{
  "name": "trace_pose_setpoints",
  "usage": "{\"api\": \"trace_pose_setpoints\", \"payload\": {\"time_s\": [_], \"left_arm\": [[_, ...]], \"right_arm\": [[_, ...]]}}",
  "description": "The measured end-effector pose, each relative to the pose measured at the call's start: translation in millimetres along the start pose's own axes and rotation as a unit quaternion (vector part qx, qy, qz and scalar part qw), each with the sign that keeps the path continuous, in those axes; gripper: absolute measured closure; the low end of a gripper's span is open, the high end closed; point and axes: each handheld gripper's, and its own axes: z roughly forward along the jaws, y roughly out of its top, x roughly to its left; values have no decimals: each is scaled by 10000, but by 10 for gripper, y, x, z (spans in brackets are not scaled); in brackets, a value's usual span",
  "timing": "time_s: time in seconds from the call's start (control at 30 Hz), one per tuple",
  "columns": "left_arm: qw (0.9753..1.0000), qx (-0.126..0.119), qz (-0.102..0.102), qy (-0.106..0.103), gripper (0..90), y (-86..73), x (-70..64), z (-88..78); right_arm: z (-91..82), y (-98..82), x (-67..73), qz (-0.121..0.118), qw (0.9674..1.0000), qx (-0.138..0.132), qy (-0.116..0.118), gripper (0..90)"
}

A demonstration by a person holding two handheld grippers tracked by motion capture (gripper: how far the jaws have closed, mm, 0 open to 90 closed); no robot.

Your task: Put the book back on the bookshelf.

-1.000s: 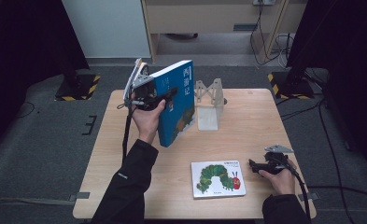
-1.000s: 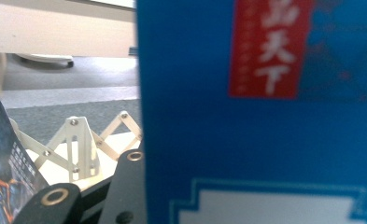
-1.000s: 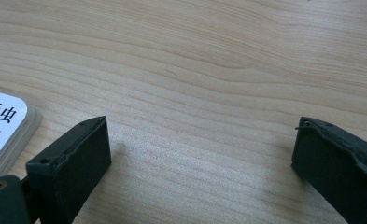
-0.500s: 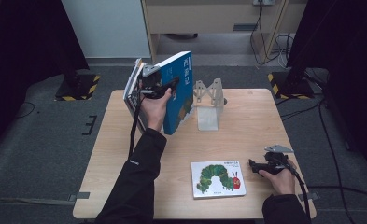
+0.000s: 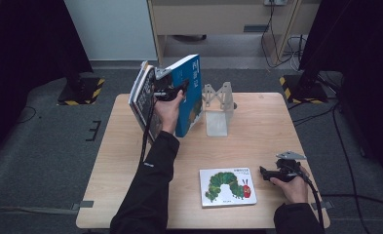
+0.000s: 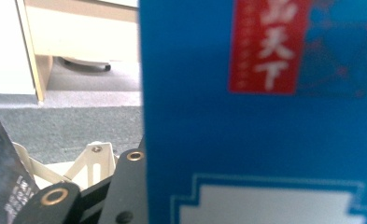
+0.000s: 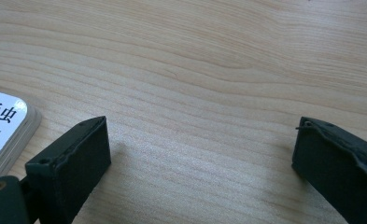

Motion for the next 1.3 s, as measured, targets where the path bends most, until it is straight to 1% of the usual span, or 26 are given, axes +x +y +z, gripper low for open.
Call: {"api": "trace_pose_setpoints", "payload": {"time_s": [0.03,0.1,0.13,0.2,0.27,0.37,0.47,0.63,0.7,0.77,0.87,0.9,1.0,1.13,1.3], "left_arm": [[10000,-12,3,5,606,-13,-2,12],[10000,-17,91,7,606,-50,-23,48],[9999,14,150,51,606,-79,-49,75],[9998,34,186,58,606,-124,-67,107],[9998,85,186,38,606,-177,-82,144],[9998,99,162,18,606,-259,-98,179],[9998,137,107,64,606,-331,-84,210],[9996,171,195,121,606,-410,-74,240],[9995,207,242,68,606,-441,-63,262],[9995,179,247,94,606,-445,-67,252],[9998,137,141,68,606,-459,-38,246],[9998,112,135,69,606,-469,-32,242],[9997,64,188,109,605,-490,-38,228],[9996,25,252,99,604,-530,-48,196],[9990,72,404,172,598,-576,-72,138]], "right_arm": [[-1,-1,-1,-10,10000,4,5,44],[0,0,0,1,10000,0,-1,44],[0,0,0,-2,10000,1,0,45],[0,0,0,0,10000,0,-1,44],[0,0,0,3,10000,0,-5,44],[0,0,0,0,10000,1,0,44],[-1,1,3,14,10000,4,1,44],[0,1,1,3,10000,5,3,42],[0,1,2,1,10000,5,2,42],[0,1,2,1,10000,4,3,42],[-1,1,2,1,10000,6,3,42],[-1,1,2,-1,10000,6,3,42],[0,1,3,-1,10000,1,-3,42],[0,1,3,0,10000,1,-3,42],[-1,0,1,-17,10000,5,4,42]]}}
